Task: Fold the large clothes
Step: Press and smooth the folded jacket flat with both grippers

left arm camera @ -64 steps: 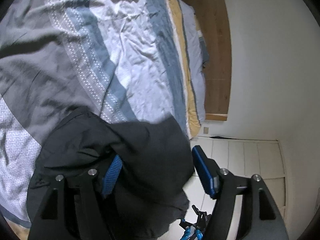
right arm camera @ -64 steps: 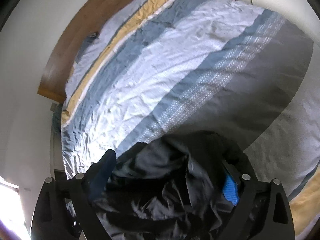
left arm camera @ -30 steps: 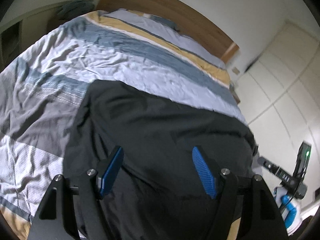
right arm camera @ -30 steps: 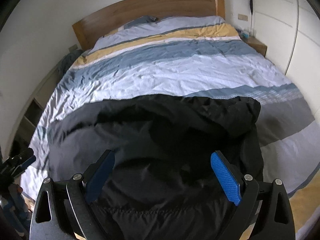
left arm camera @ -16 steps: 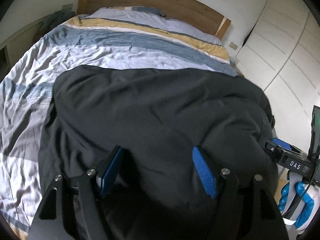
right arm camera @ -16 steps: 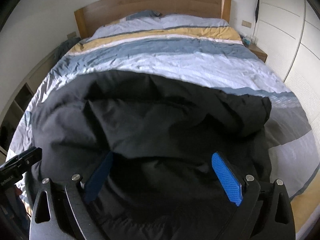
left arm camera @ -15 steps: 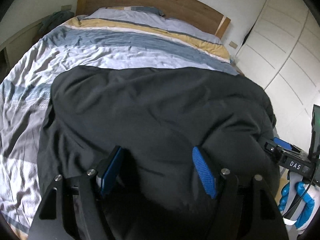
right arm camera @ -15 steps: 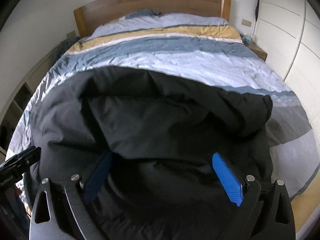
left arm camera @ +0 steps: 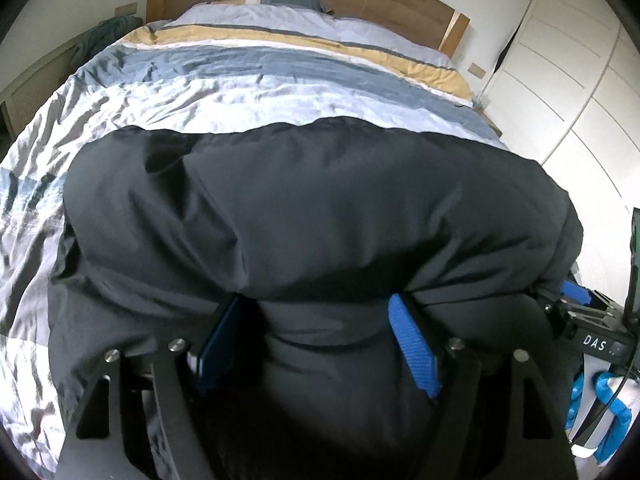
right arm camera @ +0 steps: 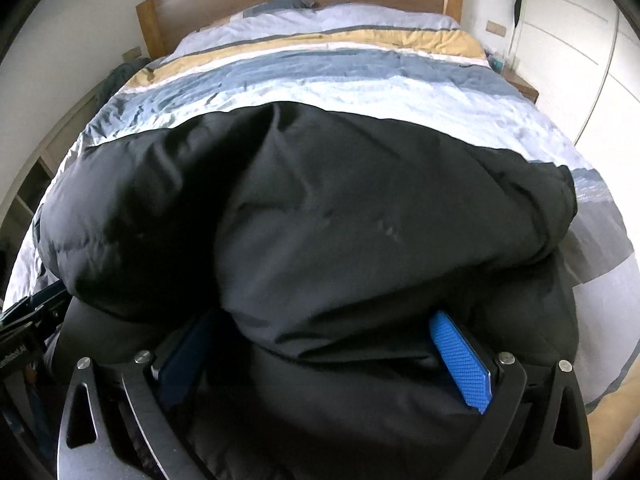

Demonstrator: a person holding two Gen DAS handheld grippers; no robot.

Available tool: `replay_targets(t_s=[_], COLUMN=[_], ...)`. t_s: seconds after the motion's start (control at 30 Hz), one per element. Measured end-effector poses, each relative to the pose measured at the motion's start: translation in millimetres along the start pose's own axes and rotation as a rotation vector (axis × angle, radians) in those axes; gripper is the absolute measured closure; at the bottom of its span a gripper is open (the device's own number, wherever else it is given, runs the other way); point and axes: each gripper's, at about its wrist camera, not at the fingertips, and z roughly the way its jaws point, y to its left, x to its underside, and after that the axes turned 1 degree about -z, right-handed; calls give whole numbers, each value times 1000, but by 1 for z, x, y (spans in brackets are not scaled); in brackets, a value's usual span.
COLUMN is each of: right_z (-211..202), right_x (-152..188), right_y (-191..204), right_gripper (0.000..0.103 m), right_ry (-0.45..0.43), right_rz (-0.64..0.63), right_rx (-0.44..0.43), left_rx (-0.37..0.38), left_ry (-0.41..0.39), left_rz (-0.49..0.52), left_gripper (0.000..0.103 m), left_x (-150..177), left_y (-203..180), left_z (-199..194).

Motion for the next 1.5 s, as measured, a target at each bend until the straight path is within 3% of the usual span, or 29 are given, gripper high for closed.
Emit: replay_targets(t_s=[0.83, 1.07, 1.5], right_z=[65, 60, 4], right_x=[-32, -31, -16], right_y=[-7, -7, 5], right_gripper=[0, 1, 1], right_ry=[90, 87, -20], right_rz=[-9, -7, -40], right_rx=[-18, -29, -62], left_rx=[-92, -101, -152], left_ry=[122, 96, -12], left_rz=[-59, -66, -111], left_gripper=[7, 7, 8], left_x=[-36, -33, -15], left_y=[13, 15, 13], left_z=[84, 73, 1])
